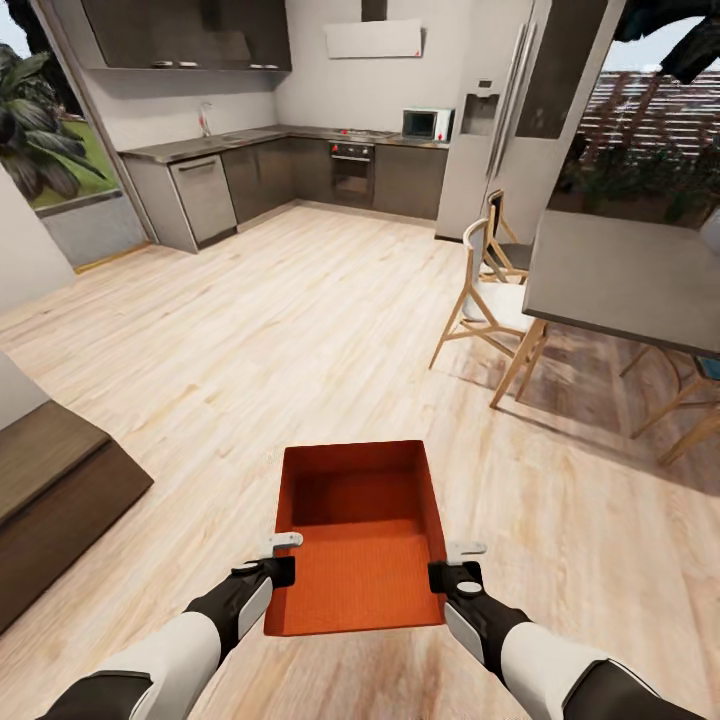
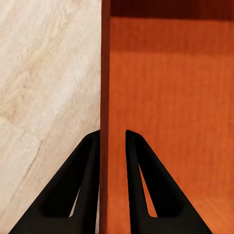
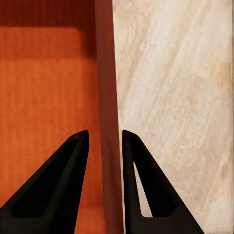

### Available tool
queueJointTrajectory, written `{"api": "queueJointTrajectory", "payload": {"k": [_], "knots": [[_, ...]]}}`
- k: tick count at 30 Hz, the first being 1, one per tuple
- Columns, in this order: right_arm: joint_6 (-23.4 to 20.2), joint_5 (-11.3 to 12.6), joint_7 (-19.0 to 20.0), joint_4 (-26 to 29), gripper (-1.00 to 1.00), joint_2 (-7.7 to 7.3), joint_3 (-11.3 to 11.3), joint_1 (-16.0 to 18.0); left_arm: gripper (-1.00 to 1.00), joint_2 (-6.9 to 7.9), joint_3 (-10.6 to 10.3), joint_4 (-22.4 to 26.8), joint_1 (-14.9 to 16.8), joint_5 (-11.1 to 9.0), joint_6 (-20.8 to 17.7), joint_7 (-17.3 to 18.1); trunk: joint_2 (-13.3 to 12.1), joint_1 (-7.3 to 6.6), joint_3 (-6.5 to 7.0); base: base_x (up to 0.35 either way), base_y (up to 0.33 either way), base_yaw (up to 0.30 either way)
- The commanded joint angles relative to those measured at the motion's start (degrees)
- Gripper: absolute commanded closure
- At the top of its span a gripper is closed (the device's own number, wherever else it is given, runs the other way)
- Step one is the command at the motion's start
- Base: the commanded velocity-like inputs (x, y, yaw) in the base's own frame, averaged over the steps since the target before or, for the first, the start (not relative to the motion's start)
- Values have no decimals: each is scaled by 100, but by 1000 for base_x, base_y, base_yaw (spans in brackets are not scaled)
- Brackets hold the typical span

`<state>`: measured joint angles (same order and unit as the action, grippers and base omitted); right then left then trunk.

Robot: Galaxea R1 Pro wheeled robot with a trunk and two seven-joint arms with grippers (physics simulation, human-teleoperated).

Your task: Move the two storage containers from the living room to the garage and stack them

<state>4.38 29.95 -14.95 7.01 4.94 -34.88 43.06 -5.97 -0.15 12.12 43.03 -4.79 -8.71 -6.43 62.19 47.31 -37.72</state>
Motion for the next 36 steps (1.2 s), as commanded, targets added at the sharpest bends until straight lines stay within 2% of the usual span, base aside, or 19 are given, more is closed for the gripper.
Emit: {"api": "queueJointTrajectory", "payload": {"k": [1,36], "knots": [[46,-33,-87,2,100,-2,192,10,100,34,-20,1,-6,33,-43,-69,3,0,-4,0,0,-243],[46,-33,-80,2,100,-2,192,10,100,61,-29,1,-6,32,-43,-69,3,0,-4,0,0,-245]]}}
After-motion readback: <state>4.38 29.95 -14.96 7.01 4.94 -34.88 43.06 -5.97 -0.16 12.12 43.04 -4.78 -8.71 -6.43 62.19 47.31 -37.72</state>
